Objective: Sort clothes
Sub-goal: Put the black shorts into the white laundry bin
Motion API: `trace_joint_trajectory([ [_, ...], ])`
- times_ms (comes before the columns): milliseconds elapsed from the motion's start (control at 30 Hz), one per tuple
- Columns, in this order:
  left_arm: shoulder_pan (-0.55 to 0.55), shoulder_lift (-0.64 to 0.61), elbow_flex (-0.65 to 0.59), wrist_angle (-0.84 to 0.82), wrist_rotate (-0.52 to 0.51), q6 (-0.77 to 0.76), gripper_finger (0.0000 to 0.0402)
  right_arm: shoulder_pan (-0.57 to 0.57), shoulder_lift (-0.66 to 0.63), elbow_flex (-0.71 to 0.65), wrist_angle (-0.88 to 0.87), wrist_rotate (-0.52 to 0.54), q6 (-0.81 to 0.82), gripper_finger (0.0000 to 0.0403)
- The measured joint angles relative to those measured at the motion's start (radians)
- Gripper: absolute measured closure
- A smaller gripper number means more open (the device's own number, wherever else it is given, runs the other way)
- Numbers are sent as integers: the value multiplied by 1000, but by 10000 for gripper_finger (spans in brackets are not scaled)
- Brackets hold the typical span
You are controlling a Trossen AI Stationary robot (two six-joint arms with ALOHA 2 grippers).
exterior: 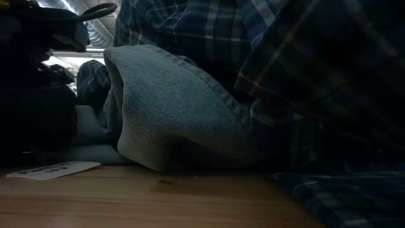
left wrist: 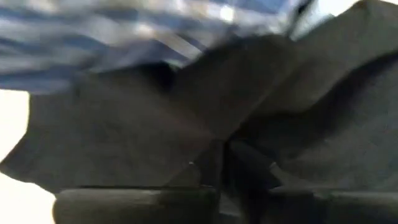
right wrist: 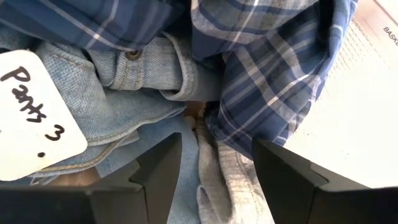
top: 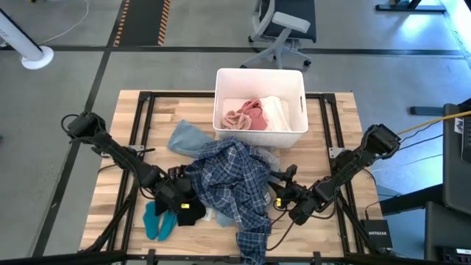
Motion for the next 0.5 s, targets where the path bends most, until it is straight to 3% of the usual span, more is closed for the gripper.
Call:
trace_joint_trajectory([
  [267,0,-10,46,-1,126,15,397,0,0,0,0,1,0,188],
  [500,7,-23,181,3,127,118,400,0,0,0,0,1,0,188],
])
